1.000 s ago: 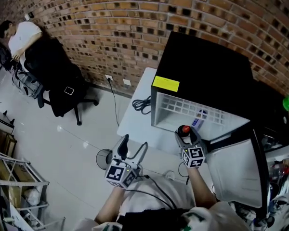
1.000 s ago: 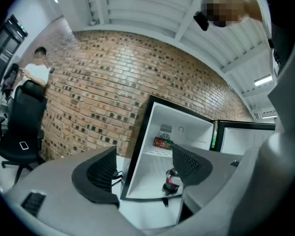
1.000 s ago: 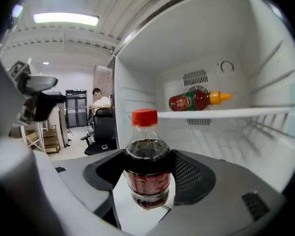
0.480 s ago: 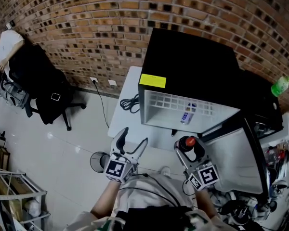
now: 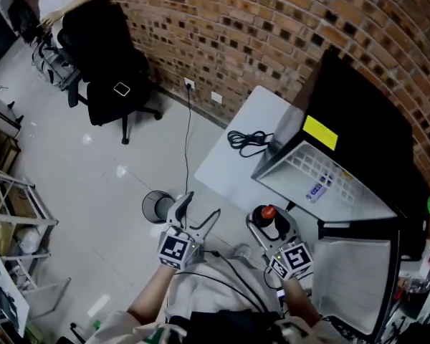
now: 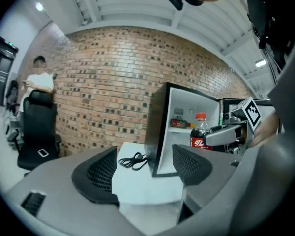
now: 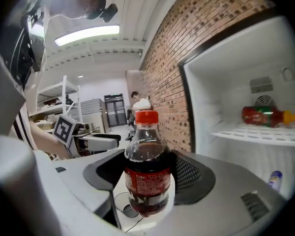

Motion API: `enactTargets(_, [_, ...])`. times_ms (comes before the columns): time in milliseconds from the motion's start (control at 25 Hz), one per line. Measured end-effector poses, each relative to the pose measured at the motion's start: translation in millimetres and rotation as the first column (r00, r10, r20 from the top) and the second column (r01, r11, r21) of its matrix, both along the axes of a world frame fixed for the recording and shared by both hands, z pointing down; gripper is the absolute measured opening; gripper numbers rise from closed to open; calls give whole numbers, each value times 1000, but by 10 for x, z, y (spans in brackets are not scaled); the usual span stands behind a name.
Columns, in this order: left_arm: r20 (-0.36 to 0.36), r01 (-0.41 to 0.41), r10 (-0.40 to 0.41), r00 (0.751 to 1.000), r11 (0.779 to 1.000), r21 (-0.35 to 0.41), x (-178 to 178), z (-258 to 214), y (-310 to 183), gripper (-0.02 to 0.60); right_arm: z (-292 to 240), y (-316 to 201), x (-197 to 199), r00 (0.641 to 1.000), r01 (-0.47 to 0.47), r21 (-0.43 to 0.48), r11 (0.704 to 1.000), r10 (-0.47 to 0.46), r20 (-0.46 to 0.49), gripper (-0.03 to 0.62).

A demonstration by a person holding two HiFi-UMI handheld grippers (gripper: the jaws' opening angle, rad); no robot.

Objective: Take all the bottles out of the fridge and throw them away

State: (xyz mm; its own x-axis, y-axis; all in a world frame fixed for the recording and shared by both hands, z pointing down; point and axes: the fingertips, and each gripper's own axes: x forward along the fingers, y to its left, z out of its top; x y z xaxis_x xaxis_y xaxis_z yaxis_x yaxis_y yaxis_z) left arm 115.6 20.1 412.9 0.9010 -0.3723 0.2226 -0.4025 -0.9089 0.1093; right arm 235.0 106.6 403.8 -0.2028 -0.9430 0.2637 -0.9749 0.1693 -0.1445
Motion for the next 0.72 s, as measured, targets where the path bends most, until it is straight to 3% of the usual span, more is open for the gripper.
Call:
enactTargets(160, [75,192,-188,979,980,-51,-763,486,-359,334,513,-642,-709,975,223,-94,970,-222,24,317])
enactTargets(280, [152,321,-307,940,944,-81,-1353,1107,-498,334,1195,-1044,-1304,915,403,-195,894,-400,56,318])
enactTargets(400, [233,465,-427,874,874,-142,-1962,1744,-493,334,2026,-1288,-2051,819,570,-282,771,-559,128,318])
enactTargets(480, [270,531,-478,836,830,-171,-2318,2149,-560,334,2700,-1485,-2492,781,618,-336,711,-604,158,318])
enactTargets(600, [301,618,-550,779,757,-215,-2756,2775,-680,334,3763,-1791,-3118,749,652,-423,629,-621,230,317])
enactTargets(720, [332,680,-598,730,686,-259,-3080,3382,-681,334,4796,-1955,-3636,747,655,-502,564,-585,316,314])
